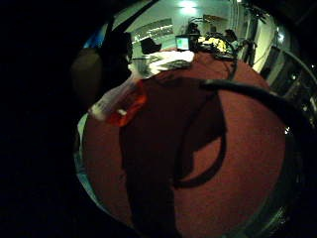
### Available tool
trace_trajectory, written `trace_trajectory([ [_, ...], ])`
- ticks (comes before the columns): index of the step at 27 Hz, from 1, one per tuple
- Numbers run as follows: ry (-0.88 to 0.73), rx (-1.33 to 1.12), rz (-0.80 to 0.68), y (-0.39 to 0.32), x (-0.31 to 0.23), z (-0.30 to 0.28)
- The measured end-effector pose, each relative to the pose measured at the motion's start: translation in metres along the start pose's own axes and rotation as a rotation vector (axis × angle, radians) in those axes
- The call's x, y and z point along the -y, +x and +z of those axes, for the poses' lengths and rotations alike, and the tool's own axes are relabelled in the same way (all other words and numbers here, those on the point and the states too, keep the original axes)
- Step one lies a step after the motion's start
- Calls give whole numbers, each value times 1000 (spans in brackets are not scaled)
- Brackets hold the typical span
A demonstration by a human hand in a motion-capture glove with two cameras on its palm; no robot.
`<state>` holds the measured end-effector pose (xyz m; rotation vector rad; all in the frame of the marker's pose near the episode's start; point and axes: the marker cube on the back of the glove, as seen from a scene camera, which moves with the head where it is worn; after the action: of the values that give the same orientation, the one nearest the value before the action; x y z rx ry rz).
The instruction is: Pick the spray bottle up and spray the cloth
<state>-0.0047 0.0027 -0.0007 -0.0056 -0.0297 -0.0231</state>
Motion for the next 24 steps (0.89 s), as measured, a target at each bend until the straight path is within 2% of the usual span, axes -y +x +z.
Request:
trace_trajectory([
  [3, -30, 59, -23, -12, -7, 3],
  [7, -159, 140, -61, -38, -25, 18],
  [11, -260, 112, -110, -59, -35, 36],
  [24, -268, 94, -132, -67, -37, 45],
])
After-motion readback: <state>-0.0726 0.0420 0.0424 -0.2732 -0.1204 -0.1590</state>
